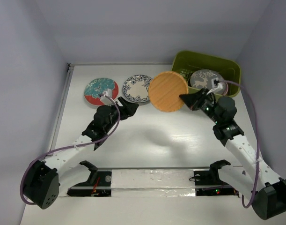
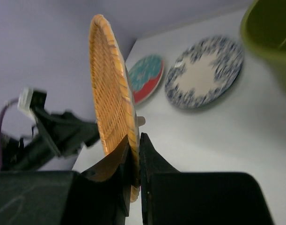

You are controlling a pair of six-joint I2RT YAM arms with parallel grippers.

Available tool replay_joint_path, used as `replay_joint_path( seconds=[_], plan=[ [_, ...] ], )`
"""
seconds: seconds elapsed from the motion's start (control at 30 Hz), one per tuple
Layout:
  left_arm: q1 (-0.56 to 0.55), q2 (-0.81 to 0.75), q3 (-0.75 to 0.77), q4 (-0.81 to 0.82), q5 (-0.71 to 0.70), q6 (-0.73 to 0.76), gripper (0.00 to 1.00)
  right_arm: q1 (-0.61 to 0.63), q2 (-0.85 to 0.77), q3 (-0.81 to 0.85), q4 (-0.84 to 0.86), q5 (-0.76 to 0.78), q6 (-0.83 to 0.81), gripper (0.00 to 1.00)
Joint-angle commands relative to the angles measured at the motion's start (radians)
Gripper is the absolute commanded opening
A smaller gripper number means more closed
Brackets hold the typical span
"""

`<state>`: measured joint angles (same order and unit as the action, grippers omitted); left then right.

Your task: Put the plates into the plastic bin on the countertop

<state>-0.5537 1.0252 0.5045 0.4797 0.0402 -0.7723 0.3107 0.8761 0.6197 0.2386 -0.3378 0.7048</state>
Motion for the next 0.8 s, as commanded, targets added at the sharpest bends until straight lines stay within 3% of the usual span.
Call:
replay_joint_path(
  seconds=[0.0, 0.07, 0.27, 0.43, 0.67, 0.77],
  plan=[
    [0.009, -0.016, 0.034, -0.104, -0.181, 0.087, 0.64, -0.047, 0.0, 0.204, -0.074, 0.285, -0.074, 0.0],
    [0.009, 0.027, 0.061, -0.118, -0.207, 0.107, 0.64, -0.109, 0.067, 0.312, -0.137, 0.415, -0.094, 0.0],
    [0.06, 0.235, 0.15, -0.125, -0.229, 0.113, 0.61, -0.275, 0.295, 0.48, -0.211, 0.49, -0.102, 0.0],
    [0.103, 0.422, 0.218, -0.087, -0.169, 0.087, 0.62, -0.378, 0.487, 0.603, -0.237, 0.422, -0.093, 0.0],
    [0.144, 0.605, 0.344, -0.087, -0.132, 0.059, 0.64, -0.45, 0.653, 0.637, -0.214, 0.297, -0.03, 0.0],
    [0.156, 0.657, 0.374, -0.076, -0.123, 0.031, 0.65, -0.476, 0.705, 0.631, -0.2, 0.237, 0.002, 0.11]
  ],
)
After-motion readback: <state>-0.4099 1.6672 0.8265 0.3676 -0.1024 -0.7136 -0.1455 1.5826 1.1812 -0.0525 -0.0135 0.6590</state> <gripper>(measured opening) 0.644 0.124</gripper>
